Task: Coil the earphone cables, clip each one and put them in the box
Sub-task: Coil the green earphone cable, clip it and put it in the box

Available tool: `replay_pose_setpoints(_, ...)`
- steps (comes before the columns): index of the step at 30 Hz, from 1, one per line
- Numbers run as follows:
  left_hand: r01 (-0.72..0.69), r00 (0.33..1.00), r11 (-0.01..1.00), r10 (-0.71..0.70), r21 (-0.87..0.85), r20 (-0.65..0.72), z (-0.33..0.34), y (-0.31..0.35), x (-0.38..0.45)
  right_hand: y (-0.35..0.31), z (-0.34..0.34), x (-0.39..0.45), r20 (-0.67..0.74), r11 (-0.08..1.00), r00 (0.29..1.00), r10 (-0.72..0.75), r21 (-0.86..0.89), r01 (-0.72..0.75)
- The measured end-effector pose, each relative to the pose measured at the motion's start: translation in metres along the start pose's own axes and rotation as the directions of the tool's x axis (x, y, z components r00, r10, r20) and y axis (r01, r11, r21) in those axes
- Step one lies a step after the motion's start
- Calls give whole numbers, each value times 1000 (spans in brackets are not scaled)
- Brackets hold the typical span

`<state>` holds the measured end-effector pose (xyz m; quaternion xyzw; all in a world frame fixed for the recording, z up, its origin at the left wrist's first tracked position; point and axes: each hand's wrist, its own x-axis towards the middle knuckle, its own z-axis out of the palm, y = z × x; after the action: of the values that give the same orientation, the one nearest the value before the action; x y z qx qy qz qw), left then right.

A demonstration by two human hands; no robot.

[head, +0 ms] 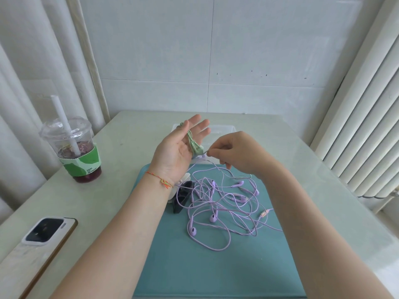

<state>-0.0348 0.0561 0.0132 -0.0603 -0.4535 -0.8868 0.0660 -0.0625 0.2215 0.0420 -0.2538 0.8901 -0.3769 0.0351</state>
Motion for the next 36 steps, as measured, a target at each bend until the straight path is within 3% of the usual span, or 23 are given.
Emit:
replay_pose_setpoints(6, 68, 998, 994, -68, -89, 3, -3, 1, 2, 1, -9, -2, -58, 1000, 998, -17, 2, 17)
replay_pose_setpoints(12, 81, 996, 995, -83, -59, -19, -2, -2, 1, -8, -6, -6, 46, 997, 996, -77, 6, 77)
replay_pose_setpoints(15, 108, 994, 979, -104, 175, -34, 0, -6, 1, -9, -4, -6, 20, 996, 996, -92, 10, 92)
replay_pose_setpoints(18, 153, 985, 896, -171, 417, 4, 2, -12, -2, -6, -7, -4, -58, 996, 994, -90, 0, 91)
replay_pose_setpoints(24, 303, 907, 778, -413, 550, 84, 8, -6, -8, -4, -9, -3, -143, 995, 987, -73, 64, 83)
replay_pose_setpoints(28, 317, 864, 847, -444, 427, 237, 8, -2, -12, -3, -12, -2, -239, 972, 968, -72, 200, 122)
replay_pose_setpoints(31, 339, 858, 926, -377, 167, 349, 7, 0, -11, -1, -11, -1, -258, 962, 965, -49, 249, 115)
replay_pose_setpoints(34, 306, 928, 936, -252, -175, 273, 6, 2, -6, 1, -5, 0, -173, 969, 983, -58, 226, 97)
replay_pose_setpoints(36, 253, 960, 919, -200, -304, 195, 5, 3, -4, 0, 0, 0, -70, 987, 996, -48, 148, 58)
